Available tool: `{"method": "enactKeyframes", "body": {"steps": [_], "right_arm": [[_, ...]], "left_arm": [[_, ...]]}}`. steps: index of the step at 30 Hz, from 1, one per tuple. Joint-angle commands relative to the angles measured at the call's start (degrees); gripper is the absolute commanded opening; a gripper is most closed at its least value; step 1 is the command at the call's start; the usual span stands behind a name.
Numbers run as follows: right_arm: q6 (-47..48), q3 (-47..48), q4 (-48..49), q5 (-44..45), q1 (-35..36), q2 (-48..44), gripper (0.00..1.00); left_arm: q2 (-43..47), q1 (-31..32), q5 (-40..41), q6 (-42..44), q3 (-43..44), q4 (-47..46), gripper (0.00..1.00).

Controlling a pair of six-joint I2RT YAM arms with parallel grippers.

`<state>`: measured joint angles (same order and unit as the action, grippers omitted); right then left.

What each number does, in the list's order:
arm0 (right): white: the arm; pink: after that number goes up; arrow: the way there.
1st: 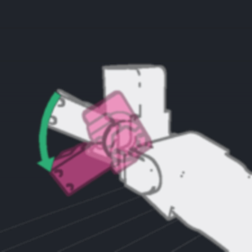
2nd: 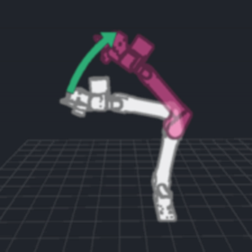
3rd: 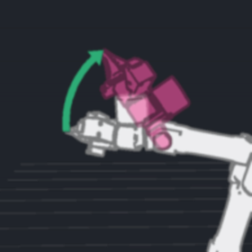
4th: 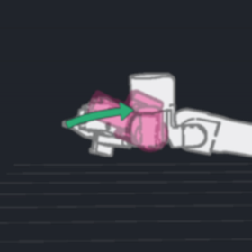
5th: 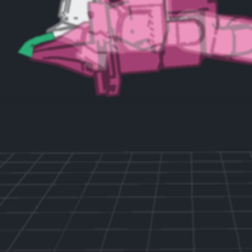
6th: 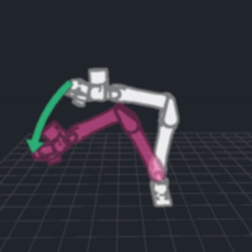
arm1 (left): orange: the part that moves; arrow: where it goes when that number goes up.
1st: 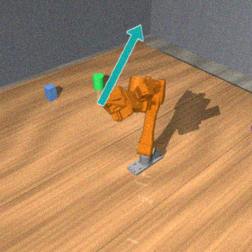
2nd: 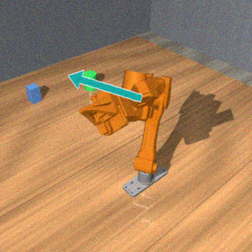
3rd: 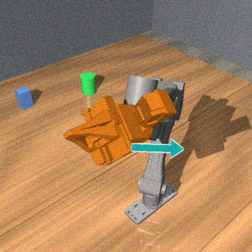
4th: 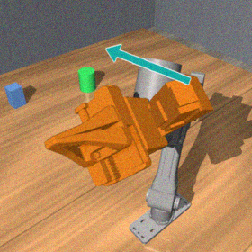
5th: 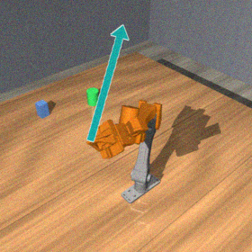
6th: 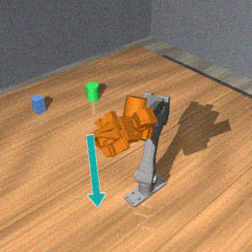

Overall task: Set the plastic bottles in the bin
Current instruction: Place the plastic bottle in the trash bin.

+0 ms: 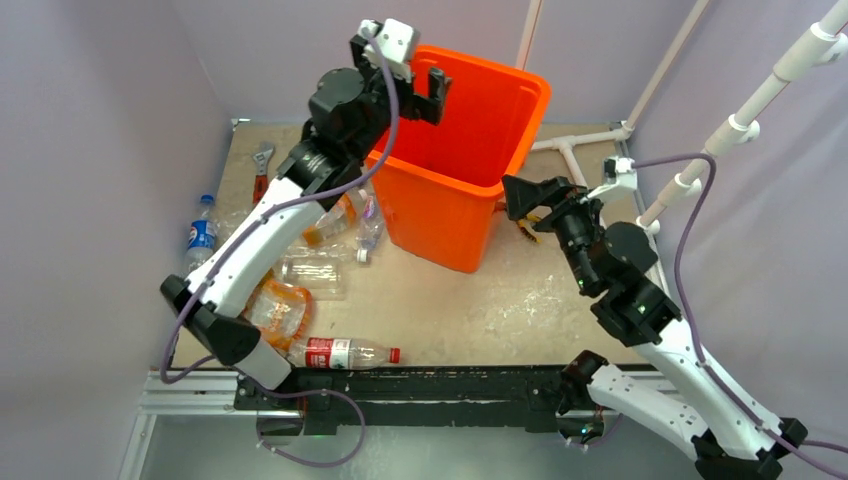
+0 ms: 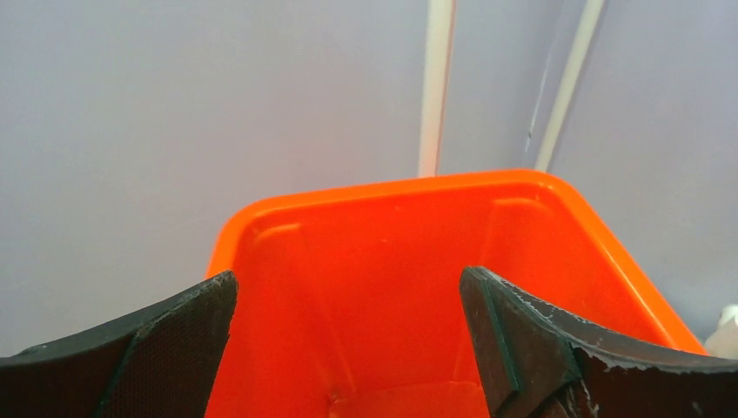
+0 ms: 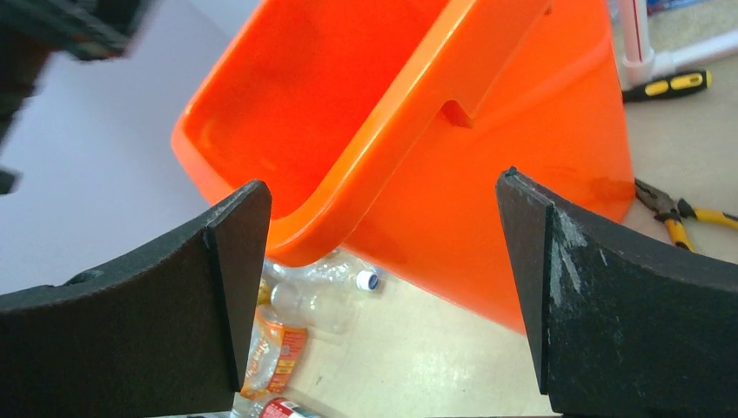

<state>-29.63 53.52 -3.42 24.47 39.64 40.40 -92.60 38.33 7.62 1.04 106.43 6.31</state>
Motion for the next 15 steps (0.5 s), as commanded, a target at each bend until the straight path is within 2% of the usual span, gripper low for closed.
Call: {"method": "enactKeyframes", "body": {"steps": [1, 7, 11, 15], "right_arm": [[-1.71, 4.24, -1.23, 4.13, 0.04, 2.91, 0.99], [-3.59, 9.20, -2.80, 5.13, 0.00, 7.78, 0.99], [-4.75, 12.70, -4.50, 4.02, -1.38, 11.30, 0.99], [-6.19, 15.94, -7.73, 1.22, -5.41, 14.89, 0.99]], "left_arm": [[7.31, 0.09, 8.34, -2.97, -2.85, 0.27, 0.99], [6.38, -1.86, 11.33, -5.26, -3.67, 10.13, 0.99], [4.37, -7.07, 2.14, -11.15, -3.42, 12.72, 0.95], [2.07, -8.70, -1.69, -14.30, -3.73, 15.25, 0.91]]}}
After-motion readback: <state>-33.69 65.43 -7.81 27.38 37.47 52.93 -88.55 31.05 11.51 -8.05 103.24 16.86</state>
